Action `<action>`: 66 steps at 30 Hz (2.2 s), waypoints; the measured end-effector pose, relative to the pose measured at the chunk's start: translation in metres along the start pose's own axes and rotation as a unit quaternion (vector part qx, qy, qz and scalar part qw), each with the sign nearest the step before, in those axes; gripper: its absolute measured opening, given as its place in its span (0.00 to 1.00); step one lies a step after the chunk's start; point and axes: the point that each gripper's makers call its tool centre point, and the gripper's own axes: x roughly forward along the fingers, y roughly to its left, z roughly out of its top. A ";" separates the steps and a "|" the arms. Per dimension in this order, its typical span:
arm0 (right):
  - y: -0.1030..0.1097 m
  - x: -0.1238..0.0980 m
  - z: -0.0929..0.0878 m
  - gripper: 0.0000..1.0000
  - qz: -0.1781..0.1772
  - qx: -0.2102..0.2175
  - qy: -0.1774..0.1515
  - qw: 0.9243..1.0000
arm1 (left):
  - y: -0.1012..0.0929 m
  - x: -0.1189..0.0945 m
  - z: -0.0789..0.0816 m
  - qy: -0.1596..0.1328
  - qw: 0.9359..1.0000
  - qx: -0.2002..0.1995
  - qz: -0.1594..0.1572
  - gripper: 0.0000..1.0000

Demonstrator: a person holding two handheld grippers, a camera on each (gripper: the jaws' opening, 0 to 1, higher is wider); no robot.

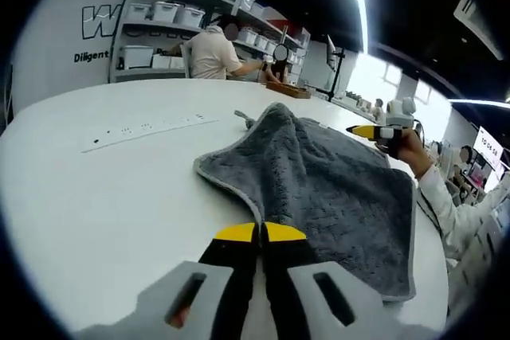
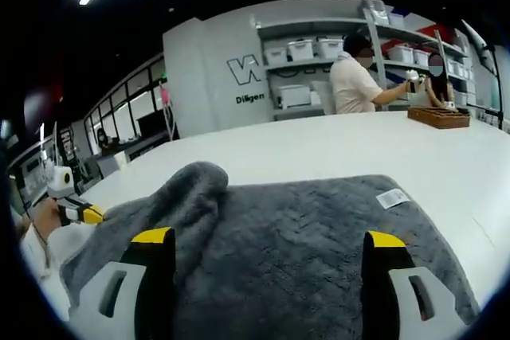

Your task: Open the folded towel by lifting each exposed corner and separating the folded layers until the towel lies flat within the target outline without major curled edges

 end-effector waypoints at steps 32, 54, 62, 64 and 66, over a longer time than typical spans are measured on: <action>0.004 0.001 -0.005 0.98 0.003 -0.007 0.010 1.000 | 0.056 -0.071 -0.038 0.040 0.992 0.004 0.121 0.00; 0.009 0.004 -0.010 0.99 0.009 -0.018 0.025 0.999 | 0.100 -0.116 -0.050 0.068 0.975 0.022 0.212 0.01; 0.011 0.005 -0.012 0.99 0.013 -0.018 0.028 0.999 | 0.113 -0.133 -0.055 0.083 0.966 0.028 0.243 0.01; 0.011 0.005 -0.012 0.99 0.013 -0.018 0.028 0.999 | 0.117 -0.136 -0.056 0.087 0.964 0.032 0.251 0.01; 0.011 0.005 -0.012 0.99 0.013 -0.017 0.028 0.999 | 0.119 -0.138 -0.057 0.091 0.962 0.034 0.256 0.01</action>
